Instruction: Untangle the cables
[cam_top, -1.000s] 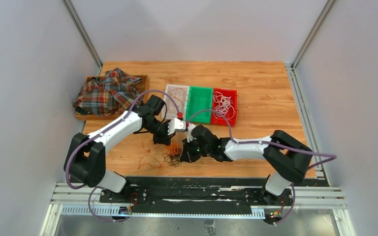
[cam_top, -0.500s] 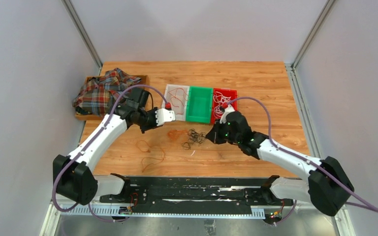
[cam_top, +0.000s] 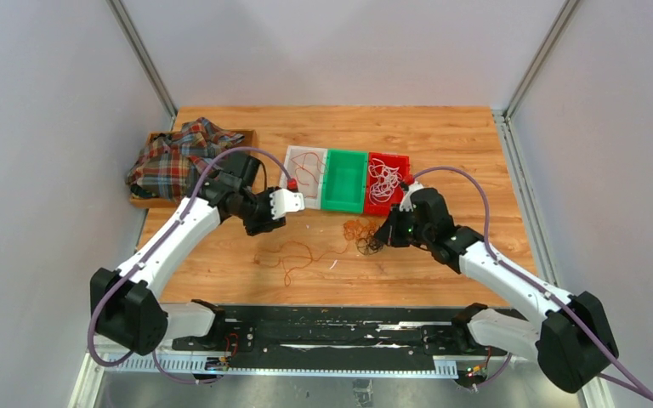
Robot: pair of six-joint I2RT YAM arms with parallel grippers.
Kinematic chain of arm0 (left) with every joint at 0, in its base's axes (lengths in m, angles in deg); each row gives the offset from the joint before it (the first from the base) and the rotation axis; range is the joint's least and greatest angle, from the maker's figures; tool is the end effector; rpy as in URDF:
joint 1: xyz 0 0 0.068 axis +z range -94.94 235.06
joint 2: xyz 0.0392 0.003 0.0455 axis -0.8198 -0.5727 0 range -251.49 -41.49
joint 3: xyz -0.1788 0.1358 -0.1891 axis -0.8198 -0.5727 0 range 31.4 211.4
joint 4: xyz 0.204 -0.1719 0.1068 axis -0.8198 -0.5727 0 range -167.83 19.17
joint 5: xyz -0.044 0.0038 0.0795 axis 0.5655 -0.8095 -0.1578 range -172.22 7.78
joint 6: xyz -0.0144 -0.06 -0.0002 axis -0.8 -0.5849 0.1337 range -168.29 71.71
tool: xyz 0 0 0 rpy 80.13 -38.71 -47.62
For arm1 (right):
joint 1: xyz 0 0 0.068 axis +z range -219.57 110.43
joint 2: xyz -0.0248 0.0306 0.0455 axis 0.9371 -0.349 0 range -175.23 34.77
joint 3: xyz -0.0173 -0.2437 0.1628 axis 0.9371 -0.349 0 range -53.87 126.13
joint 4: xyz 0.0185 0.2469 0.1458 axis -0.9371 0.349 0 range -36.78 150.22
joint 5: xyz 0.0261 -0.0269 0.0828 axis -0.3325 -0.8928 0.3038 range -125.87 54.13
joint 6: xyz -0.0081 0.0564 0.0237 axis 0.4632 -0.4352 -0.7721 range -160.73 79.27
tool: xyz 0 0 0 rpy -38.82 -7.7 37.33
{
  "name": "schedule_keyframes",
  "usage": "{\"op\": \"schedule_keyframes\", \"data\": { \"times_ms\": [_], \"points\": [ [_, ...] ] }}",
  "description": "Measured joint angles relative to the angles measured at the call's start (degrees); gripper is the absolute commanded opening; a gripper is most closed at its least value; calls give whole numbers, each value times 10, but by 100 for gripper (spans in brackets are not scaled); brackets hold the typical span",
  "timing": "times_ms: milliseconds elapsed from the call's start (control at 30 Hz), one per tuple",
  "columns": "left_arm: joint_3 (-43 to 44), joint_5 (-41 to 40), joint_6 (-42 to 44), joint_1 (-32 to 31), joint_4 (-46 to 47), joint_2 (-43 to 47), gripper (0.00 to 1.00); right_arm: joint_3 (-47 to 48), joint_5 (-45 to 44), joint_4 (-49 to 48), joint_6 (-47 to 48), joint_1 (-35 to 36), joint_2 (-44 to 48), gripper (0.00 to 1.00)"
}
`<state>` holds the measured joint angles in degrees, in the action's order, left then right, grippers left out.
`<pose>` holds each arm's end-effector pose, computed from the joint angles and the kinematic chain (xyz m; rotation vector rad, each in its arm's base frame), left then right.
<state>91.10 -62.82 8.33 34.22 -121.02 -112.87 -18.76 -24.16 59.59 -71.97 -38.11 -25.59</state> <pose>0.2407 -0.1083 0.2835 1.6912 1.9330 -0.2198 0.2107 0.1400 0.2369 -0.1320 2.2302 0.8435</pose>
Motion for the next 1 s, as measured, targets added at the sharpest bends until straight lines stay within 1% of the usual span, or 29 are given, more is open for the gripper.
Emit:
{"op": "schedule_keyframes", "data": {
  "times_ms": [100, 167, 233, 333, 467, 600, 633, 667, 733, 767, 800, 833, 867, 900, 1000],
  "points": [
    [17, 22, -31, -31, -7, -22, 69, 0, 35, 1, 2, 0, -26, 1],
    [30, 44, -51, -85, -9, -42, 79, 0, 50, 5, 3, 0, -38, 1],
    [34, 55, -59, -111, -13, -55, 83, 0, 57, 10, 4, 0, -41, 1],
    [50, 67, -64, -148, -15, -95, 84, 0, 59, 17, 7, 0, -41, 1],
    [66, 61, -76, -187, -1, -165, 81, 0, 59, 27, 9, 0, -41, 1],
    [105, 55, -89, -221, 23, -248, 78, 1, 54, 46, 12, 0, -38, 1],
    [112, 54, -91, -226, 28, -263, 76, 1, 51, 51, 13, 0, -36, 1],
    [117, 53, -94, -231, 36, -275, 71, 1, 48, 56, 13, 0, -33, 1],
    [117, 46, -99, -242, 54, -292, 55, 1, 44, 64, 15, 0, -27, 1],
    [116, 41, -102, -246, 60, -297, 45, 1, 41, 68, 17, 0, -23, 1],
    [116, 34, -103, -252, 68, -304, 31, 1, 39, 71, 18, 0, -21, 1],
    [116, 28, -106, -255, 74, -309, 15, 1, 37, 75, 19, 0, -20, 1],
    [116, 18, -107, -258, 80, -315, 3, 1, 33, 79, 20, 0, -19, 1],
    [116, 9, -113, -259, 84, -319, 1, 2, 32, 84, 21, 0, -18, 0],
    [115, -21, -114, -256, 90, -319, 1, 8, 24, 95, 26, -2, -11, 1]
  ]
}}
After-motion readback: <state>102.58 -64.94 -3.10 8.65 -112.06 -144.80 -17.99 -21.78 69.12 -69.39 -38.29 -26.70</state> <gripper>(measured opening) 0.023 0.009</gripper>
